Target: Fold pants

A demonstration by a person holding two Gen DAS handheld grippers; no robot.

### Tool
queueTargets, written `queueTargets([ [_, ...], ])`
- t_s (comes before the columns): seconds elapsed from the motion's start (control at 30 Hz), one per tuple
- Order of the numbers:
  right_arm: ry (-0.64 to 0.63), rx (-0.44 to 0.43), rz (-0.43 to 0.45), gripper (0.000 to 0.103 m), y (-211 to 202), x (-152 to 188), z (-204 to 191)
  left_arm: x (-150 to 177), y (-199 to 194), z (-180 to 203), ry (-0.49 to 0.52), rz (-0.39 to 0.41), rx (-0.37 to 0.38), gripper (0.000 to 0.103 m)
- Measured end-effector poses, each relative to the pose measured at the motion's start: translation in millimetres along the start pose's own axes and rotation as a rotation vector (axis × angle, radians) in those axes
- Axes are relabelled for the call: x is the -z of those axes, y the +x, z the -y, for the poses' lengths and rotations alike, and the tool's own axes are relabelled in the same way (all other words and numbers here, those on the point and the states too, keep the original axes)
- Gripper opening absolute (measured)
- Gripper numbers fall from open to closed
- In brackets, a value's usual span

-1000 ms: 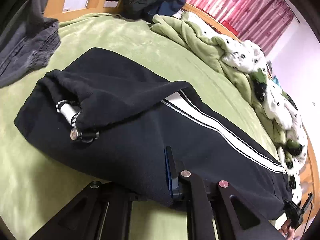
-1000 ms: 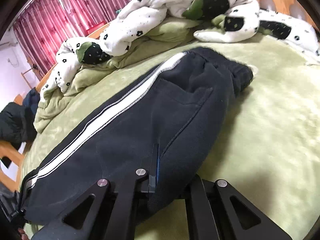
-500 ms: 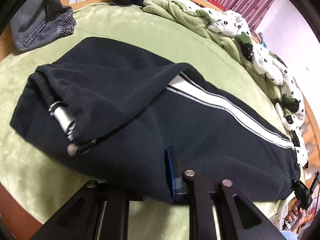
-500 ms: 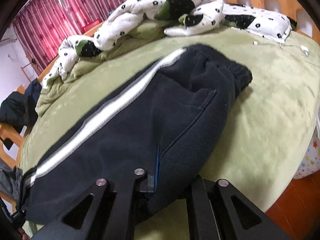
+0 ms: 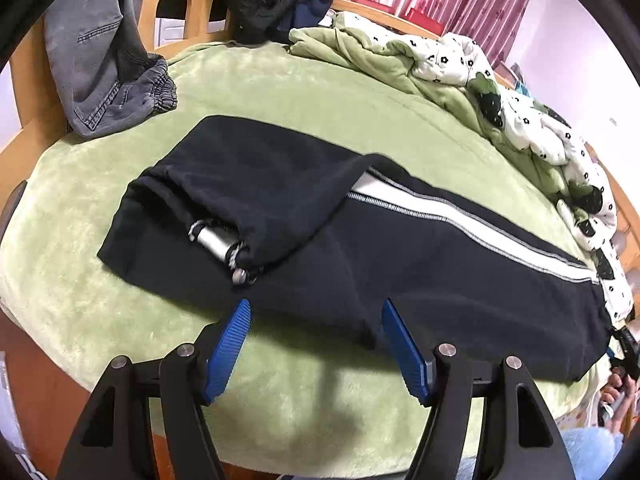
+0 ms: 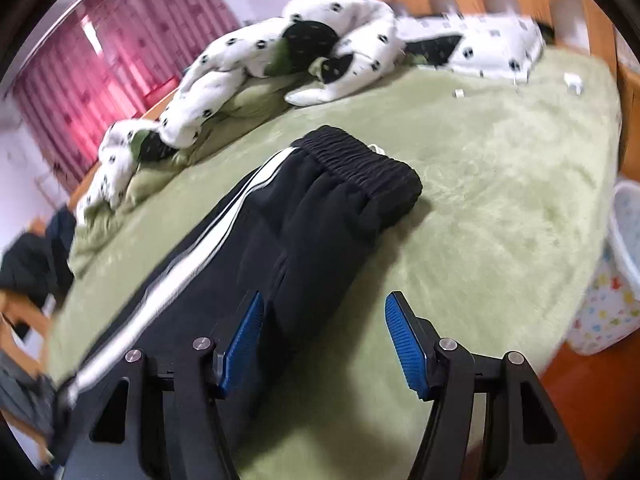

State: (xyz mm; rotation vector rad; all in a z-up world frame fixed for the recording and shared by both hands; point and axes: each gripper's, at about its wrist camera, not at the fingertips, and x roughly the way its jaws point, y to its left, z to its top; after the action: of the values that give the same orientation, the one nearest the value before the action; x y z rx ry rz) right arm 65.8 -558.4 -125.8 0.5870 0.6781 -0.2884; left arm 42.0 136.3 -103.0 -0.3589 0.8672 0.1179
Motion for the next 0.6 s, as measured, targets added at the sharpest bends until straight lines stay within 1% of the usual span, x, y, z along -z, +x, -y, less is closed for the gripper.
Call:
queueTargets([
  [0.13, 0.094, -0.028, -0.034, 0.063, 38.2, -24.1, 8.4, -9.8, 6.3, 9.3, 0.008, 0.041, 0.002, 0.067],
  [0.23, 0.141, -0.016, -0.068, 0.063, 70.8, -37.5, 11.3, -17.0, 12.7, 16.4, 0.003, 0.063, -0.003, 0.067],
  [0.3, 0.152, 0.012, -0.097, 0.053, 88.7, -44.4, 10.4, -22.0, 15.6, 20.0, -0.002, 0.057, 0.002, 0.067],
  [0.33, 0.140, 0.046, -0.087, 0.041, 91.0, -50.7, 7.6, -23.2, 15.4, 21.5, -0.002, 0.056, 0.005, 0.067],
  [0.37, 0.106, 0.057, -0.068, 0.035, 88.0, -57.2, 3.3, -24.1, 14.1, 22.3, 0.000, 0.060, 0.010, 0.067],
  [0.4, 0.050, 0.039, -0.039, 0.033, 81.2, -66.6, -1.9, -24.0, 12.4, 23.7, 0.005, 0.066, 0.012, 0.067],
  [0.47, -0.041, -0.043, 0.060, 0.033, 55.9, -82.2, -11.3, -21.9, 10.8, 23.4, 0.029, 0.080, 0.001, 0.067],
  [0.5, -0.066, -0.054, 0.090, 0.033, 47.4, -85.3, -15.1, -21.6, 11.7, 22.3, 0.033, 0.079, -0.008, 0.067],
  [0.53, -0.086, -0.043, 0.099, 0.036, 44.1, -85.1, -18.6, -19.5, 13.4, 20.6, 0.031, 0.069, -0.019, 0.067],
  [0.57, -0.103, -0.018, 0.087, 0.043, 46.8, -82.7, -20.2, -18.5, 13.9, 19.2, 0.026, 0.061, -0.014, 0.067],
  [0.6, -0.123, 0.017, 0.056, 0.045, 53.4, -79.5, -20.2, -16.3, 14.0, 16.9, 0.020, 0.051, -0.004, 0.067],
])
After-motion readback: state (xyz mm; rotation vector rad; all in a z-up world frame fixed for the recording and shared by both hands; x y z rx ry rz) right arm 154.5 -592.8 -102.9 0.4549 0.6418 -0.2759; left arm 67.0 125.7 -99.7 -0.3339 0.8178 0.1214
